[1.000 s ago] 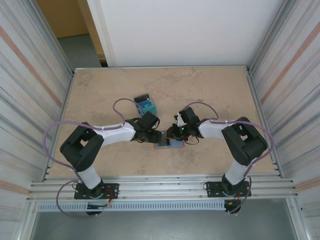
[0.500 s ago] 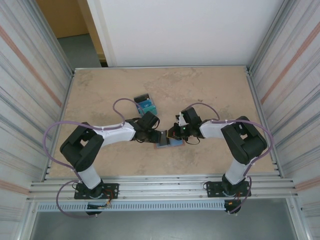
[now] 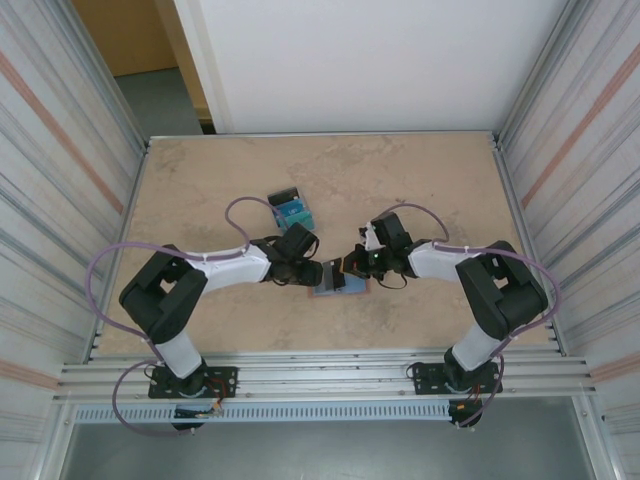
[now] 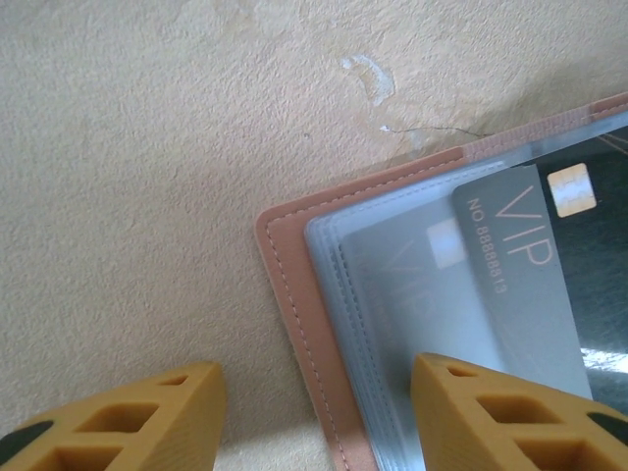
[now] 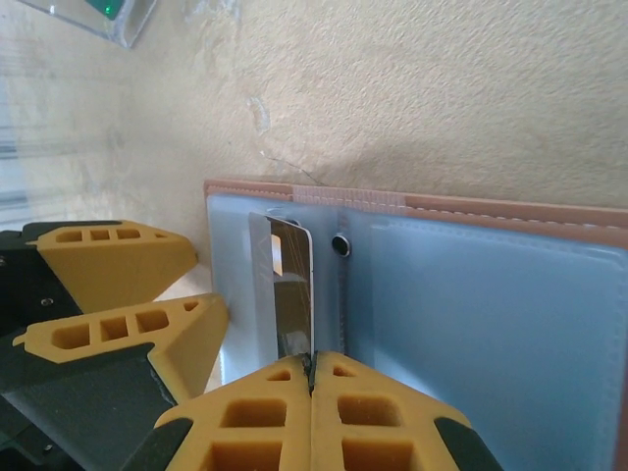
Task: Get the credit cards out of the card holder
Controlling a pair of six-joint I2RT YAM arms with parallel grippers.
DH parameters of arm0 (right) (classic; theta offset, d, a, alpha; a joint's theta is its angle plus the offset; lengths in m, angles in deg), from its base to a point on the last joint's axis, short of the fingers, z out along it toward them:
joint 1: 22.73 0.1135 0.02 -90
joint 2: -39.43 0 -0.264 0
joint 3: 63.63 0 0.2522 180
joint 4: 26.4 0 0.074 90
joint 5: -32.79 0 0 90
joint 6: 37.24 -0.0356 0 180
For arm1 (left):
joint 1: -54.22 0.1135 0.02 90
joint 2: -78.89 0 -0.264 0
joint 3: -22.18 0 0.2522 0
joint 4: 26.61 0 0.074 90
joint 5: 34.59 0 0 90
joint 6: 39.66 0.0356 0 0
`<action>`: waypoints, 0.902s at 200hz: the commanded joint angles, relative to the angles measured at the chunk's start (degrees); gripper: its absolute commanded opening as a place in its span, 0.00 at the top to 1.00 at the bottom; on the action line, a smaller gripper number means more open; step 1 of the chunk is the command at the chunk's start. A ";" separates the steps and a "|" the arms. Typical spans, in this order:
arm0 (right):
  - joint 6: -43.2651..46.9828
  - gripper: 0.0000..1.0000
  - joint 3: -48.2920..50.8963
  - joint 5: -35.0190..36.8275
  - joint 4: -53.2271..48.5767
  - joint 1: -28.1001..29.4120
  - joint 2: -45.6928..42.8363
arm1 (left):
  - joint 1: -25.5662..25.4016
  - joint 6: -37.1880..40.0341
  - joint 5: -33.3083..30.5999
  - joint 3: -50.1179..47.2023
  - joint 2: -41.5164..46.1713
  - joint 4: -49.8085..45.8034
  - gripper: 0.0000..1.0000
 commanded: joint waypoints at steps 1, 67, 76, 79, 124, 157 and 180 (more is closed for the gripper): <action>1.82 1.00 0.40 2.02 -2.99 -0.62 -1.74 | 0.42 0.18 0.91 -1.94 -0.67 -2.58 0.46; 1.23 1.00 0.71 1.74 -2.18 -0.37 -1.63 | -0.44 1.23 0.68 1.43 3.21 -2.84 0.22; 1.23 1.00 0.71 1.65 -2.09 -0.36 -1.54 | -0.48 1.42 0.59 1.80 2.64 -2.94 0.22; 1.21 1.00 0.67 1.61 -2.01 -0.38 -1.54 | -0.48 1.51 0.53 1.89 2.39 -3.00 0.22; 0.97 1.00 0.67 1.46 -1.77 -0.01 -1.41 | -0.78 1.65 1.66 3.06 -1.47 -2.58 0.17; 0.69 1.00 0.75 1.37 -1.50 0.17 -1.35 | -1.18 1.91 1.55 3.91 -3.77 -2.57 0.13; 0.19 0.97 0.85 0.85 -0.66 0.34 -1.29 | -1.18 1.73 1.82 3.70 -4.48 -2.59 0.13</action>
